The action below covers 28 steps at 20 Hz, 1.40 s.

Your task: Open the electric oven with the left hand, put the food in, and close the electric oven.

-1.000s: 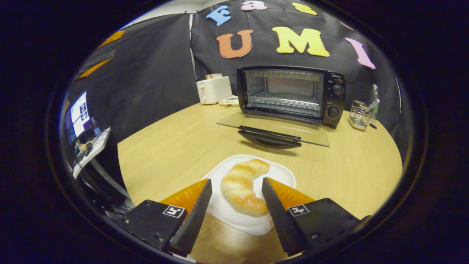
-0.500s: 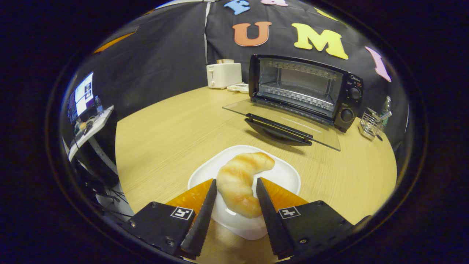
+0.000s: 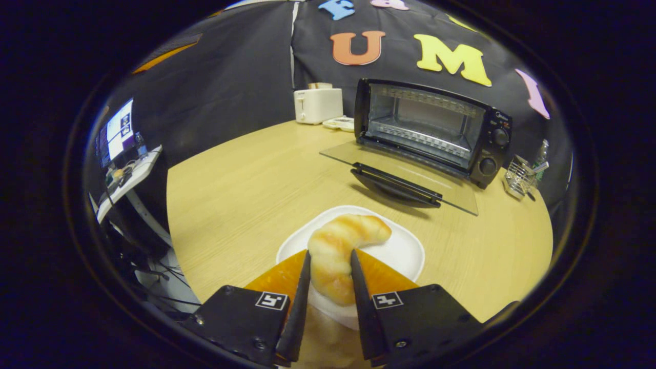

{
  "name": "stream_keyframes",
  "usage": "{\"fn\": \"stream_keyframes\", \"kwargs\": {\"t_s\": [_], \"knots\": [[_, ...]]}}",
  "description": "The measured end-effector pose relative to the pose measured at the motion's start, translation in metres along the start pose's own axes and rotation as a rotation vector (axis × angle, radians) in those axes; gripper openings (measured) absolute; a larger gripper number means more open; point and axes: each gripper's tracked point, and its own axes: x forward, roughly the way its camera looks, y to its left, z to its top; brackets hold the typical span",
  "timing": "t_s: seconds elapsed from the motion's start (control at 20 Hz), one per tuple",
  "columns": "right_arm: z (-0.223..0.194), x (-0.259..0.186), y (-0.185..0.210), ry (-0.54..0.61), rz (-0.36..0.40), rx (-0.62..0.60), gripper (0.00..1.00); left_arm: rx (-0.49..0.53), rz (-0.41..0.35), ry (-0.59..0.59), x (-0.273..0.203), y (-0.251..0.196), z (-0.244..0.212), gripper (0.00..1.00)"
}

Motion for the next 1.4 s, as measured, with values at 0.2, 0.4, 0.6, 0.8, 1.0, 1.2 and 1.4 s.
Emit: {"fn": "stream_keyframes", "kwargs": {"t_s": [0.2,0.4,0.6,0.8,1.0,1.2,1.4], "knots": [[0.042,-0.01,0.005,-0.097,0.027,0.04,0.47,-0.015,-0.011,-0.021,-0.004,0.002,0.007,0.94],[0.088,0.001,-0.01,-0.197,0.016,0.141,0.45,-0.014,-0.026,-0.038,-0.009,0.003,0.016,0.94],[0.139,0.016,-0.022,-0.314,0.077,0.326,0.46,0.005,-0.044,-0.038,-0.009,0.001,0.021,0.94],[0.185,0.034,-0.064,-0.433,0.041,0.413,0.46,0.01,-0.043,-0.03,-0.01,0.002,0.023,0.94],[0.206,0.059,-0.096,-0.463,-0.026,0.525,0.45,0.0,-0.066,-0.027,-0.007,-0.009,0.028,0.94],[0.204,0.099,-0.131,-0.414,-0.073,0.686,0.48,0.027,-0.072,-0.021,-0.004,-0.011,0.028,0.94],[0.214,0.125,-0.187,-0.474,-0.179,0.798,0.44,0.018,-0.071,-0.01,0.004,-0.015,0.027,0.94]]}}
